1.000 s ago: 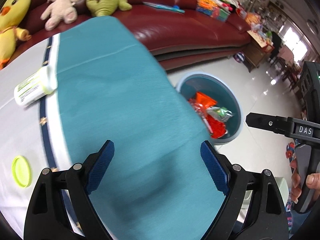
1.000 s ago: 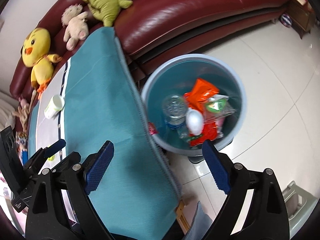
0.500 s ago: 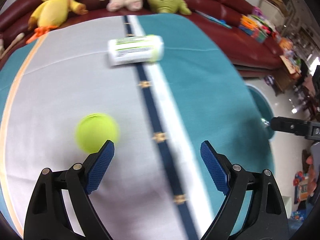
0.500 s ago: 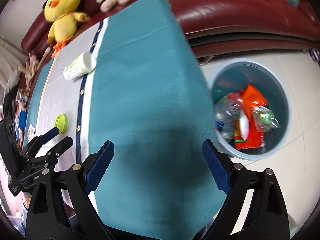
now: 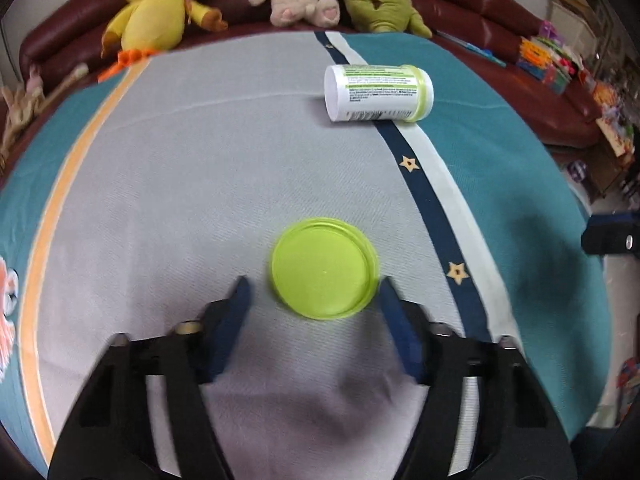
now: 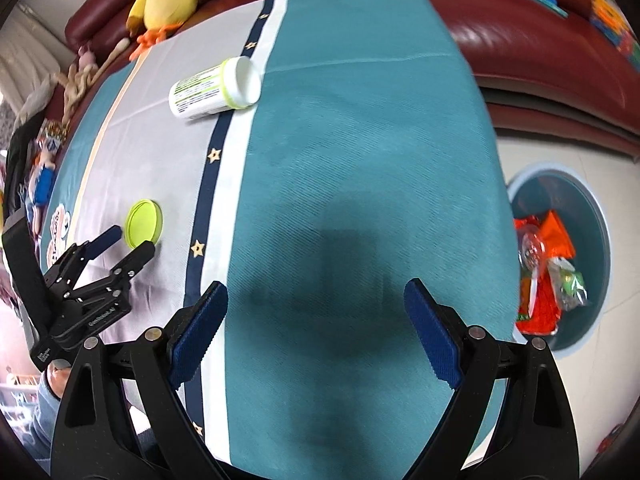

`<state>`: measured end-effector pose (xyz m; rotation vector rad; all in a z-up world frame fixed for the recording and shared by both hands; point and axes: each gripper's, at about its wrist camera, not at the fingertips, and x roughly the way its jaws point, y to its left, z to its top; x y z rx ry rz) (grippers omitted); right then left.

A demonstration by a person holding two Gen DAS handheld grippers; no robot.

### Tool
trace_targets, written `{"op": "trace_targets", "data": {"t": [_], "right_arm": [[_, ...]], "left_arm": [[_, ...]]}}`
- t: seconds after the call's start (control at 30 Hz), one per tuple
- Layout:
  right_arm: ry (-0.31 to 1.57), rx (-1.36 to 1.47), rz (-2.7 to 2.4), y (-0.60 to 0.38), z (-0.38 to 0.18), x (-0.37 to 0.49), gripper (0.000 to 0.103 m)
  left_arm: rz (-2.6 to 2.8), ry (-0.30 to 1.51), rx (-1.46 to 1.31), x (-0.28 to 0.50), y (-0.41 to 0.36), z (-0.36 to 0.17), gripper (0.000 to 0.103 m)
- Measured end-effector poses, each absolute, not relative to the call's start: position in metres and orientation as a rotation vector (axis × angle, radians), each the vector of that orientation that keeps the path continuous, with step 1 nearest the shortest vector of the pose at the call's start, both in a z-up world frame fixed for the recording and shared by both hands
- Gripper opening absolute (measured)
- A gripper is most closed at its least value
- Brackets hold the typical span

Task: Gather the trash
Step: 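Move the left tool to the table and grasp the lime-green lid, then grasp the white pill bottle with the right tool while the left tool holds the lid, then carry the lid and the white bottle over the bin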

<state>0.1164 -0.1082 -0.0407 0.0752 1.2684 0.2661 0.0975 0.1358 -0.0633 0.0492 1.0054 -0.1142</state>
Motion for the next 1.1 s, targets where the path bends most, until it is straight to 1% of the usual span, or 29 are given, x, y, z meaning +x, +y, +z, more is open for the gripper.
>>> {"op": "trace_targets", "data": {"t": [0.13,0.27,0.5,0.6,0.67,0.87,0.9,0.93,0.97,1.0,1.03,1.1], "right_arm": [[1.275,-0.018,0.284,-0.089,-0.041,0.135,0.086],[1.254,-0.157,0.322,-0.060,-0.032,0.165,0.086],[1.111,-0.541,0.509,0.018,-0.007,0.216,0.086],[1.074,-0.654,0.569,0.044,-0.005,0.234,0.086],[1.060,-0.724,0.603,0.058,-0.010,0.244,0.086],[1.103,-0.882,0.676,0.079,-0.048,0.261,0.086],[1.115,-0.895,0.687,0.080,-0.056,0.263,0.084],[1.129,-0.897,0.693,0.079,-0.061,0.262,0.077],[1.147,-0.904,0.692,0.079,-0.069,0.264,0.075],[1.160,-0.904,0.688,0.081,-0.073,0.264,0.063],[1.177,-0.871,0.696,0.079,-0.074,0.265,0.056],[1.202,-0.794,0.674,0.074,-0.072,0.266,0.055]], "left_arm": [[-0.104,0.968,0.025,0.100,0.144,-0.060,0.053],[-0.107,0.968,-0.037,0.113,0.161,-0.053,0.053],[-0.119,0.986,-0.122,0.140,0.183,-0.044,0.053],[-0.114,0.997,-0.147,0.149,0.191,-0.044,0.053],[-0.109,1.002,-0.160,0.154,0.196,-0.044,0.053],[-0.089,1.020,-0.203,0.162,0.214,-0.046,0.053],[-0.086,1.021,-0.203,0.163,0.215,-0.046,0.053],[-0.083,1.023,-0.205,0.163,0.216,-0.047,0.053],[-0.080,1.025,-0.208,0.164,0.217,-0.048,0.053],[-0.077,1.028,-0.214,0.165,0.218,-0.048,0.053],[-0.075,1.028,-0.215,0.165,0.218,-0.049,0.053],[-0.073,1.030,-0.212,0.166,0.216,-0.049,0.053]]}}
